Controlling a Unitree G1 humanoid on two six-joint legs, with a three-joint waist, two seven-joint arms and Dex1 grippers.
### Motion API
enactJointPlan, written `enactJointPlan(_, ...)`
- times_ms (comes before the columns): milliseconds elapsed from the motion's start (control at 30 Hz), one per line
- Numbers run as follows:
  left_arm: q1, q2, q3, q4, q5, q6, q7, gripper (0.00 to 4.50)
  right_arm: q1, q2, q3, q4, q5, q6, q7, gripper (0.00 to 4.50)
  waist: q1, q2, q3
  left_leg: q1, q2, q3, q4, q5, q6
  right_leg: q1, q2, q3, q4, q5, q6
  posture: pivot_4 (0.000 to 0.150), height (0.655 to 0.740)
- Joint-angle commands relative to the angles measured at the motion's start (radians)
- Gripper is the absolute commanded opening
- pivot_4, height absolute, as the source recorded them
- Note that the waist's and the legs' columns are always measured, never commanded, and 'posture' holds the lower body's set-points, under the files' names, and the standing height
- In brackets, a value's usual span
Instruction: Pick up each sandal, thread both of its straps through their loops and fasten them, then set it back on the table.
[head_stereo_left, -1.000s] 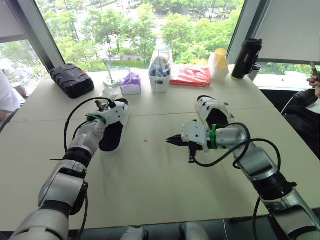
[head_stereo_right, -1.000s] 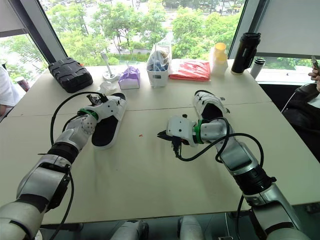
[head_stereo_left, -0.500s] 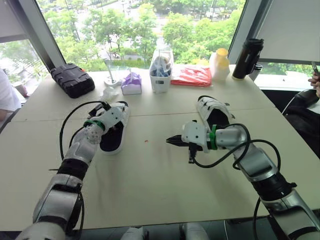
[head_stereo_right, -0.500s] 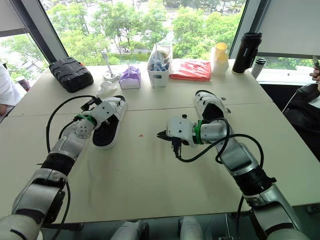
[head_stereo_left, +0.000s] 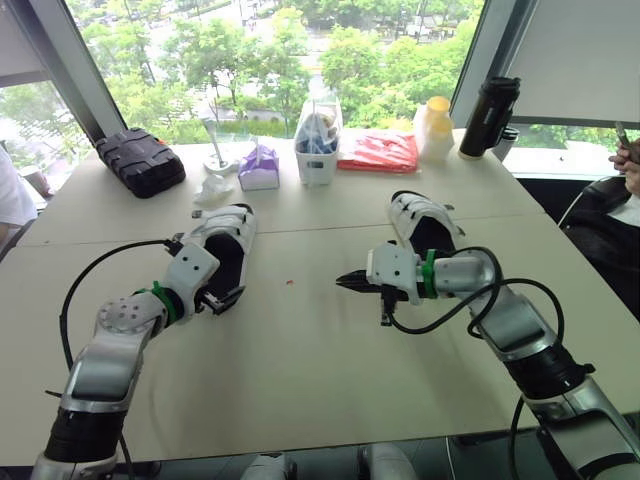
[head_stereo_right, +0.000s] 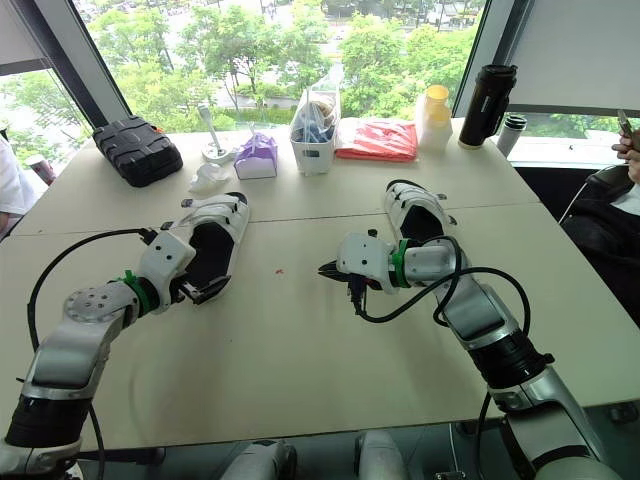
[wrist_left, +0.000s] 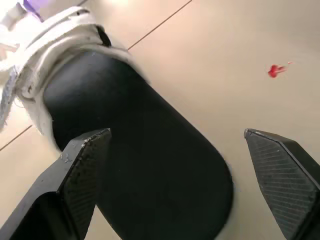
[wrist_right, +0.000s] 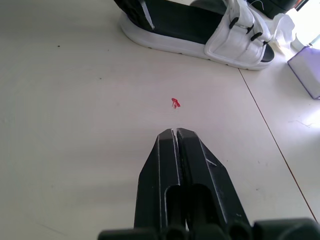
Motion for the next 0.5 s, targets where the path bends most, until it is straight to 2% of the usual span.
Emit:
enactJointPlan(33, 0.051, 0.013, 0.152, -0.186, -0.2, 0.167, -0.05, 4.46, -0.042, -0.014, -0.066, 0.007, 0.041, -0.005, 0.008, 0.0, -0.001, 0.0, 0.0, 0.0, 0.0, 0.0, 0.0, 0.0, 0.0, 0.0, 0.0, 0.0, 0.0, 0.0, 0.0, 0.15, 0.74)
enactJointPlan(267, 0.132, 0.026, 0.271, -0.331, -0.427, 0.319, -0.051, 4.46, -0.083, -0.035, -0.128, 0.041, 0.091, 0.02, 0.028, 0.0, 0.001, 0.0, 0.0, 0.0, 0.0, 0.001, 0.0, 0.0, 0.0, 0.0, 0.0, 0.0, 0.0, 0.0, 0.0, 0.15, 0.74)
enactJointPlan(500, 0.229, 0.083, 0.409, -0.447, -0.638, 0.409, -0.048, 4.46, -0.12, -0.086, -0.19, 0.069, 0.151, 0.07, 0.061, 0.0, 0.0, 0.0, 0.0, 0.0, 0.0, 0.001, 0.0, 0.0, 0.0, 0.001, 0.0, 0.001, -0.001, 0.0, 0.0, 0.15, 0.74)
